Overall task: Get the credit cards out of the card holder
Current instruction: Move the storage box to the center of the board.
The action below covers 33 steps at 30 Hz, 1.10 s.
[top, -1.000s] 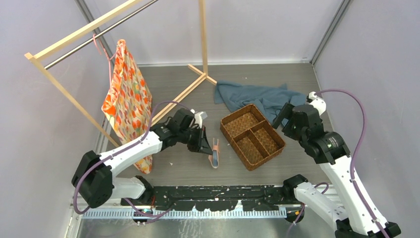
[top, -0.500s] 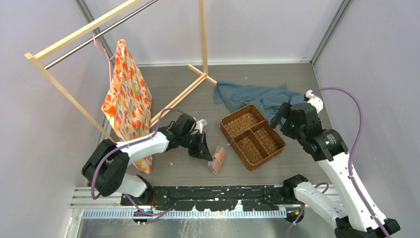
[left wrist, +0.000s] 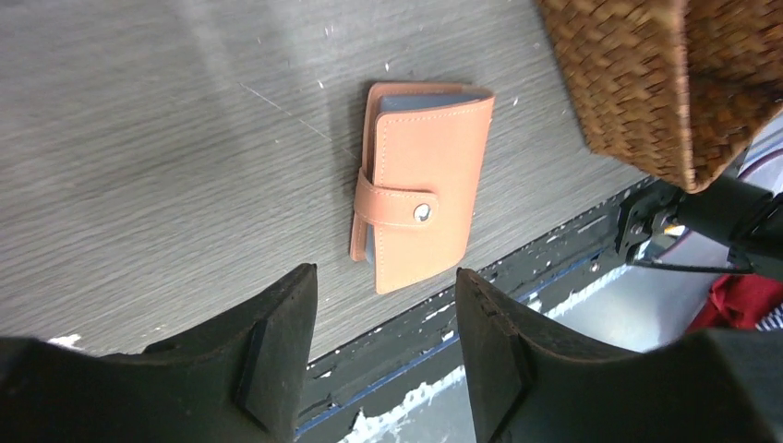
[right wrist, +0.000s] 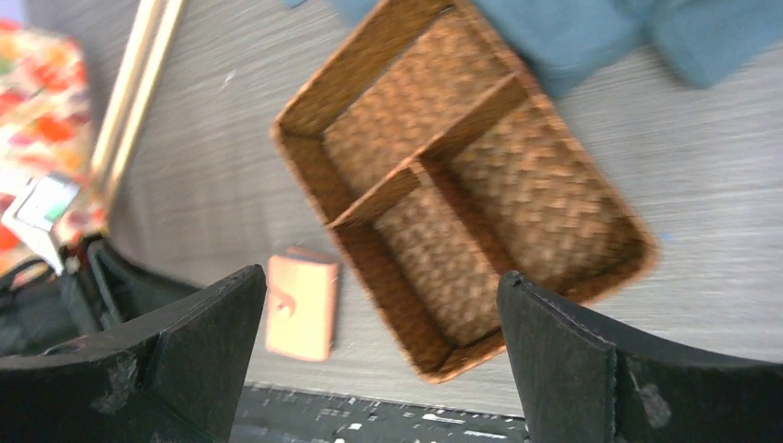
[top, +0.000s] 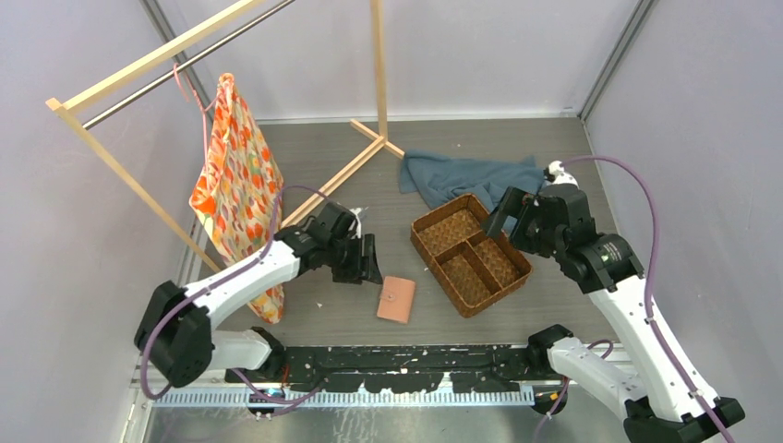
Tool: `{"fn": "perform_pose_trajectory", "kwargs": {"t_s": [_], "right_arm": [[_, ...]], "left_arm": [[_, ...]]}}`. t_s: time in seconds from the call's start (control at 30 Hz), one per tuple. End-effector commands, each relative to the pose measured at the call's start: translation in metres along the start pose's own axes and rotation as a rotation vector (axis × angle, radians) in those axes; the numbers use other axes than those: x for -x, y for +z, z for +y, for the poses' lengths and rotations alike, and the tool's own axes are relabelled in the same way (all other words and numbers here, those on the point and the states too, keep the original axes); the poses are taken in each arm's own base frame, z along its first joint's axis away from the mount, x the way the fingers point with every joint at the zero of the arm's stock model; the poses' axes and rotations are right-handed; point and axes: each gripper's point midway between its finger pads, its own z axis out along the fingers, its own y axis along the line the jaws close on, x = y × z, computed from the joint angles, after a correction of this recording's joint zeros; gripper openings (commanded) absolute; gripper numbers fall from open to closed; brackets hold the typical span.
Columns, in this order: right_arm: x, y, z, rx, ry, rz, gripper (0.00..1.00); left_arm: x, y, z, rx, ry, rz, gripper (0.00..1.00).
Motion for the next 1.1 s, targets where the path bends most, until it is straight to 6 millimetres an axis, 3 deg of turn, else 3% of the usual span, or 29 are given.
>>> {"fn": "perform_pose_trajectory", "kwargs": {"t_s": [0.0, 0.17, 0.33, 0.43, 0.5, 0.7, 0.8, 1.07], "right_arm": [[-0.009, -0.015, 0.066, 0.314, -0.041, 0.068, 0.99], [-0.055, -0.01, 0.097, 0.317, -0.121, 0.143, 0.97], [-0.115, 0.003, 0.121, 0.274, -0.165, 0.223, 0.95], [-0.144, 0.021, 0.12, 0.233, -0.135, 0.274, 0.92], [-0.16, 0.031, 0.119, 0.23, -0.105, 0.307, 0.87], [-0.205, 0.063, 0.1, 0.159, -0.097, 0.388, 0.74], [-0.216, 0.076, 0.087, 0.098, -0.134, 0.391, 0.72], [-0.198, 0.108, 0.05, -0.084, -0.205, 0.307, 0.72]], "left_arm": [[0.017, -0.029, 0.005, 0.072, 0.075, -0.124, 0.58], [0.01, -0.031, 0.01, 0.186, 0.192, -0.188, 0.57], [0.005, -0.036, 0.032, 0.329, 0.122, -0.167, 0.57], [0.003, -0.031, 0.027, 0.279, 0.094, -0.186, 0.57], [0.002, -0.03, 0.025, 0.26, 0.091, -0.183, 0.69], [-0.001, -0.027, 0.024, 0.24, 0.093, -0.175, 0.7], [-0.001, -0.022, 0.016, 0.204, 0.098, -0.16, 0.7], [0.004, -0.01, 0.006, 0.191, 0.113, -0.156, 0.68]]}}
